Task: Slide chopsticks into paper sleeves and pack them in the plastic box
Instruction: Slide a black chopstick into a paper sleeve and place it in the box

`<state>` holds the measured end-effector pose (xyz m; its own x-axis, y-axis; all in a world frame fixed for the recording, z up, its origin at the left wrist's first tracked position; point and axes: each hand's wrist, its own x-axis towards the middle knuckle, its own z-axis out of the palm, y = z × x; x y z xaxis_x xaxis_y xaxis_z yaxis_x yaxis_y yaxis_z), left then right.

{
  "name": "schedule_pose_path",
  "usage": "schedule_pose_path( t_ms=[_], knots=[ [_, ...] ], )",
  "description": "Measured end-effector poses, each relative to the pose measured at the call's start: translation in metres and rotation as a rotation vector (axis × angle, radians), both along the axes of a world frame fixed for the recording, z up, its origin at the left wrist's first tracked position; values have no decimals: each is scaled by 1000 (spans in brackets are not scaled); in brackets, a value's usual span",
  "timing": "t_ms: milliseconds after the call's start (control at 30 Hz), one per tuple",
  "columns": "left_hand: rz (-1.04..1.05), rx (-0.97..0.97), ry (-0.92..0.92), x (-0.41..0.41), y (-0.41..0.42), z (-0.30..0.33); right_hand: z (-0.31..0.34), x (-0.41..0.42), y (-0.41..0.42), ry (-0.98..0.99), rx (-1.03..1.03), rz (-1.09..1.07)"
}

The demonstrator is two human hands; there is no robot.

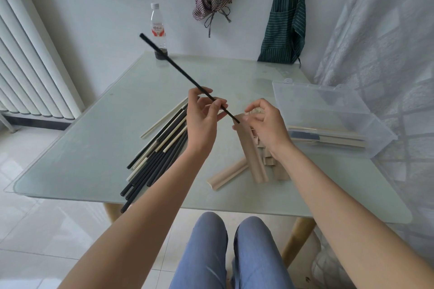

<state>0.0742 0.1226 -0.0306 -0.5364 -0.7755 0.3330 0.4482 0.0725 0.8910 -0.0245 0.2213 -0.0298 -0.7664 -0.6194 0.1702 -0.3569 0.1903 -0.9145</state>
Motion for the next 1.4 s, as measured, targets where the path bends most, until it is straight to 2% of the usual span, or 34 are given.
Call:
schedule_pose_path(
  t_ms=[167,433,700,967,1167,1400],
  knots=[
    [38,20,-23,1,0,-5,-3,-1,2,166,114,58],
    [61,-8,-120,3,-1,-17,-25,-7,1,2,259,215],
    [128,-8,-179,6,-7,-27,-31,-6,-5,5,319,232],
    [97,1,-195,5,-8,-37,-47,-8,-13,173,450,232],
    [93,20,-230,6,-11,-44,-52,-12,-18,325,476,244],
    [81,-14,-263,2,-10,-47,-47,-19,-22,467,688,315]
  ],
)
